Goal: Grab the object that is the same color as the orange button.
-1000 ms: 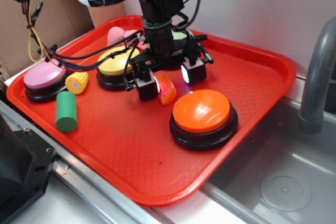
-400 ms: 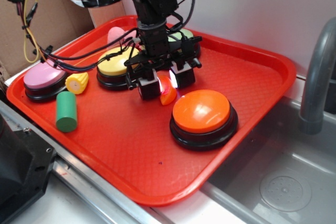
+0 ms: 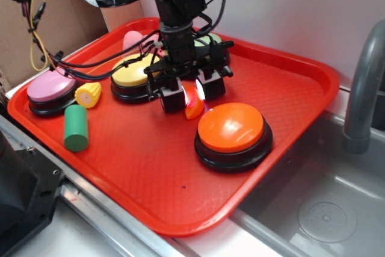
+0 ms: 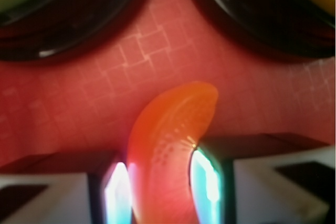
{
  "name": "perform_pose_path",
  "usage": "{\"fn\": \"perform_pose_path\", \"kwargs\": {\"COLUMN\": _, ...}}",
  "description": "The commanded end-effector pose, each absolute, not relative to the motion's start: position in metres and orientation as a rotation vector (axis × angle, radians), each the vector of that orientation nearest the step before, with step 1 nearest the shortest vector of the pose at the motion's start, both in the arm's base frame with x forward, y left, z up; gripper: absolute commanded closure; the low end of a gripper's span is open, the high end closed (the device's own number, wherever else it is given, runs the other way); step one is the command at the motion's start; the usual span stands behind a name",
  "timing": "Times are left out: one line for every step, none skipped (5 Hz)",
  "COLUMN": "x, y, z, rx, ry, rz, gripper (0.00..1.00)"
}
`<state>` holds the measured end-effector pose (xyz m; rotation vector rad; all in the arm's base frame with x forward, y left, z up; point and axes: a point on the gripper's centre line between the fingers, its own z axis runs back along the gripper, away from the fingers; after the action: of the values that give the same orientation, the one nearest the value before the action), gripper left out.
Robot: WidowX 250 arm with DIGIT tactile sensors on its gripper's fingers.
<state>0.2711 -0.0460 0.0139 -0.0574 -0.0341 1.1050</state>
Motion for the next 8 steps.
{"fn": "perform_pose_path", "kwargs": {"x": 0.271, "y": -0.035, "z": 0.049, "rx": -0.072, "ry": -0.098, "rz": 0.958, "gripper": 1.0}}
{"fn": "perform_pose_path", "kwargs": {"x": 0.271, "y": -0.031, "z": 0.072, "rx": -0.091, "ry": -0.111, "rz": 0.838, "gripper": 1.0}}
{"fn": "perform_pose_path", "kwargs": {"x": 0.268, "y": -0.027, "z": 0.093, "rx": -0.104, "ry": -0.117, "rz": 0.721, "gripper": 1.0}}
{"fn": "perform_pose_path", "kwargs": {"x": 0.264, "y": -0.021, "z": 0.122, "rx": -0.06, "ry": -0.049, "rz": 0.472, "gripper": 1.0}}
{"fn": "perform_pose_path", "kwargs": {"x": 0.252, "y": -0.013, "z": 0.142, "rx": -0.028, "ry": -0.011, "rz": 0.246, "gripper": 1.0}}
{"fn": "perform_pose_path", "kwargs": {"x": 0.237, "y": -0.005, "z": 0.163, "rx": -0.036, "ry": -0.027, "rz": 0.152, "gripper": 1.0}}
{"fn": "perform_pose_path", "kwargs": {"x": 0.221, "y": 0.003, "z": 0.178, "rx": -0.034, "ry": -0.035, "rz": 0.138, "gripper": 1.0}}
{"fn": "perform_pose_path", "kwargs": {"x": 0.207, "y": 0.007, "z": 0.184, "rx": -0.056, "ry": -0.098, "rz": 0.142, "gripper": 1.0}}
